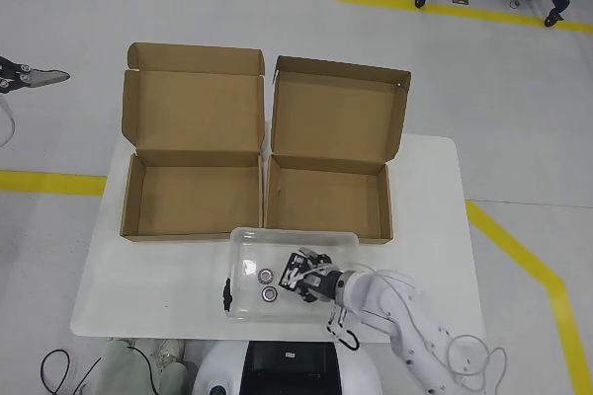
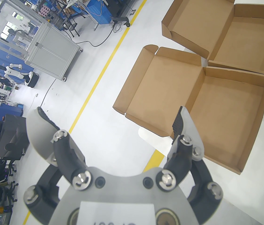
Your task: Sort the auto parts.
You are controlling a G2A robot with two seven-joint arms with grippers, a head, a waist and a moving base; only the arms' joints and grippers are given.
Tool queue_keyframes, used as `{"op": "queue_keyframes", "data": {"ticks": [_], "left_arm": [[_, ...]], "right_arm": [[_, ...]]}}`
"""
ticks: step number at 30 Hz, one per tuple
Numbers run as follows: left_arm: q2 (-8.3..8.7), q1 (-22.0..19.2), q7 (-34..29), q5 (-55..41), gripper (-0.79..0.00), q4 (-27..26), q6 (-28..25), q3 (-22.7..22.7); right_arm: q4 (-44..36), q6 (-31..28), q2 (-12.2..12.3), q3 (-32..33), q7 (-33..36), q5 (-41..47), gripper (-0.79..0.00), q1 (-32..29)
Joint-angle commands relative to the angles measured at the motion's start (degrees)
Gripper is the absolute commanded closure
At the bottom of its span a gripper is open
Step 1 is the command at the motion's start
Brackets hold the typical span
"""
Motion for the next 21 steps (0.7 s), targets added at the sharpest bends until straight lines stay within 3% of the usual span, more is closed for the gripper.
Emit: {"op": "queue_keyframes", "data": {"ticks": [1, 7, 14, 15, 16, 17, 21], "left_arm": [[0.00, 0.0, 0.0, 0.0, -0.785, 0.0, 0.0, 0.0], [0.00, 0.0, 0.0, 0.0, -0.785, 0.0, 0.0, 0.0], [0.00, 0.0, 0.0, 0.0, -0.785, 0.0, 0.0, 0.0], [0.00, 0.0, 0.0, 0.0, -0.785, 0.0, 0.0, 0.0], [0.00, 0.0, 0.0, 0.0, -0.785, 0.0, 0.0, 0.0], [0.00, 0.0, 0.0, 0.0, -0.785, 0.0, 0.0, 0.0], [0.00, 0.0, 0.0, 0.0, -0.785, 0.0, 0.0, 0.0]], "right_arm": [[0.4, 0.0, 0.0, -0.3, 0.2, 0.2, -0.548, 0.4], [1.2, 0.2, 0.0, -0.9, 1.0, 0.6, -0.376, 1.4], [2.4, -0.4, 0.0, -1.9, 2.6, 2.0, -0.339, 2.7], [2.5, -0.5, 0.0, -2.0, 2.8, 2.2, -0.305, 2.9], [2.6, -0.6, 0.0, -2.1, 2.9, 2.4, -0.182, 3.1], [2.8, -0.5, 0.0, -2.2, 2.9, 2.5, 0.000, 3.2], [2.9, -0.7, 0.0, -2.4, 2.9, 2.9, 0.000, 3.7]]}}
